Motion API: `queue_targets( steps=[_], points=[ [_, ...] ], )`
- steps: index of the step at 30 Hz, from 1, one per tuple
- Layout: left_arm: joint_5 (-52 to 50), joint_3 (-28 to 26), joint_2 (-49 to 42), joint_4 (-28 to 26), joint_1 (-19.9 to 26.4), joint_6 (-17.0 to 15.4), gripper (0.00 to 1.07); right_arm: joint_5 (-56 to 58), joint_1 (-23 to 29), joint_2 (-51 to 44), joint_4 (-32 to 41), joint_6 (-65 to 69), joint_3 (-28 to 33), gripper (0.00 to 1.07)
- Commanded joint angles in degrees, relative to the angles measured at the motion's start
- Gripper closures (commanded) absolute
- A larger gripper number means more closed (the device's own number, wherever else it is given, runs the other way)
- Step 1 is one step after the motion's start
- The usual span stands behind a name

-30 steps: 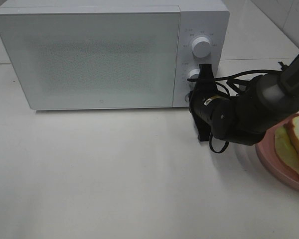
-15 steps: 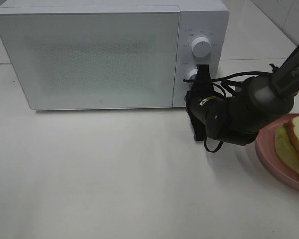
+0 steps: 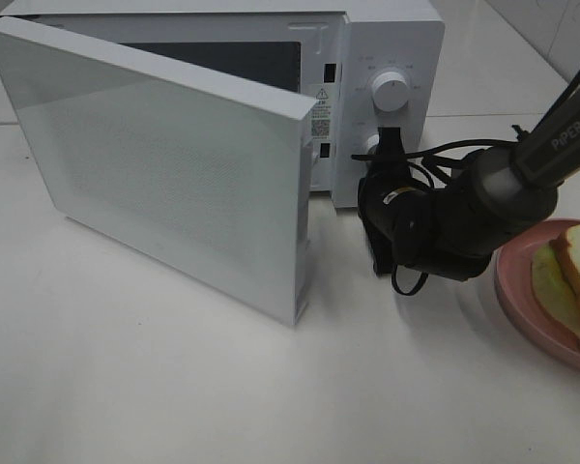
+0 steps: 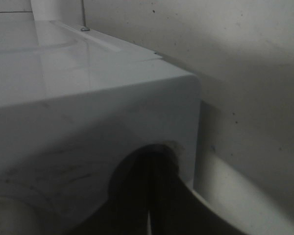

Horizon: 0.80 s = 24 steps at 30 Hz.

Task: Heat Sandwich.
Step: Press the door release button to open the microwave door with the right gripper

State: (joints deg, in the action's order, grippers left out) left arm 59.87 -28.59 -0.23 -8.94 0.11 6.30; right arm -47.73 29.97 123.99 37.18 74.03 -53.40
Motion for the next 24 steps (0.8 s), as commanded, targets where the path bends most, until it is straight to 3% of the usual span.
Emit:
queue_targets(
  steps=[1, 20, 24],
  points=[
    [-0.3, 0.2, -1.4, 0.2, -0.3, -0.3, 0.05, -12.7, -1.9, -0.4, -3.3, -1.1, -4.3, 1.07],
    [-0.3, 0.2, -1.4, 0.2, -0.3, -0.3, 0.05, -5.2, -1.8, -1.5, -3.8, -1.4, -3.9, 1.07],
    [-0.3, 0.2, -1.4, 0.2, -0.3, -0.3, 0.05, -2.2, -1.8, -3.8, -3.9, -1.6, -1.3, 1.07]
  ],
)
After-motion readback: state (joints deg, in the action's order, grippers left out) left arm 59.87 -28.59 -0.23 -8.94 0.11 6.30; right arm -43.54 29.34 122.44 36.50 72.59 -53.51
